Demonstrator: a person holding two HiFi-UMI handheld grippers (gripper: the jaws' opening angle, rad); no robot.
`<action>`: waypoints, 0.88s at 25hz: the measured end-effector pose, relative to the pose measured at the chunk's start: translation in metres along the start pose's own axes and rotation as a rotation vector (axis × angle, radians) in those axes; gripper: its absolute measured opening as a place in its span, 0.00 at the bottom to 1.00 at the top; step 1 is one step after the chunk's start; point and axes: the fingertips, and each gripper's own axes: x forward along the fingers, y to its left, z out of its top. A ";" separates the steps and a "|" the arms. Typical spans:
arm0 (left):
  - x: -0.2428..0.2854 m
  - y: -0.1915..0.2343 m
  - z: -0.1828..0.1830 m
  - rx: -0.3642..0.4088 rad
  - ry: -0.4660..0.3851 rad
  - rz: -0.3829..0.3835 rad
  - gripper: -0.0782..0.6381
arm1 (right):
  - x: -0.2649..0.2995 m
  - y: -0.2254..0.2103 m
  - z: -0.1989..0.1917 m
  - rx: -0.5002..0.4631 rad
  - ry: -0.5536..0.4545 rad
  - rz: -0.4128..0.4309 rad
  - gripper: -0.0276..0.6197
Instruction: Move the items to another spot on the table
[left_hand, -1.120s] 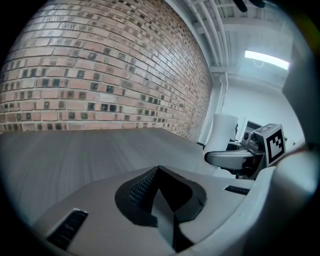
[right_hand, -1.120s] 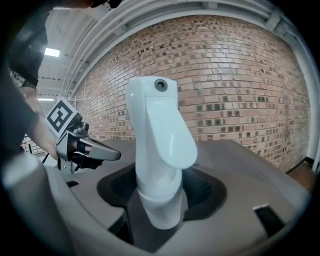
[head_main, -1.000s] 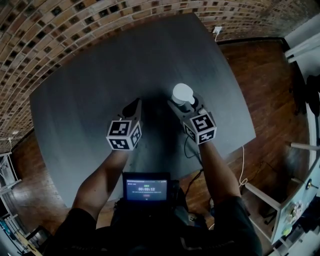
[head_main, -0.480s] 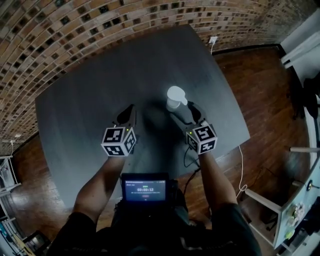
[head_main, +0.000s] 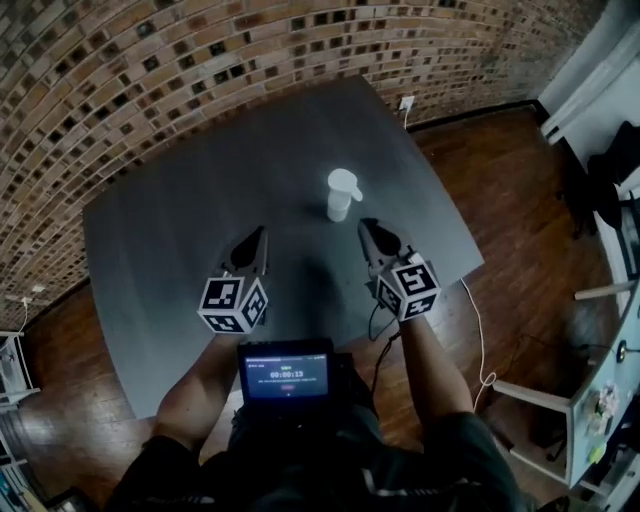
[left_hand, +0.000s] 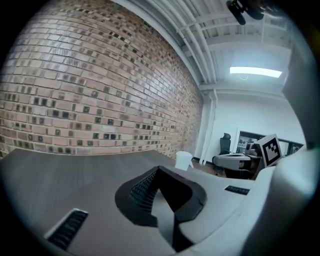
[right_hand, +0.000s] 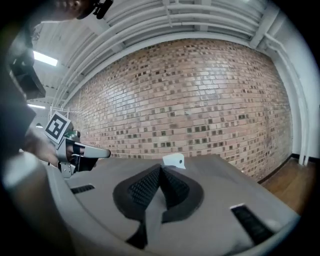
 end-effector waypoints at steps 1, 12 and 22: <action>-0.010 -0.002 0.003 -0.005 -0.009 -0.014 0.10 | -0.007 0.009 0.007 -0.003 -0.009 -0.006 0.05; -0.114 -0.023 0.044 0.055 -0.095 -0.192 0.10 | -0.096 0.111 0.056 -0.003 -0.090 -0.161 0.05; -0.176 -0.048 0.069 0.073 -0.166 -0.244 0.10 | -0.172 0.158 0.067 -0.029 -0.110 -0.219 0.05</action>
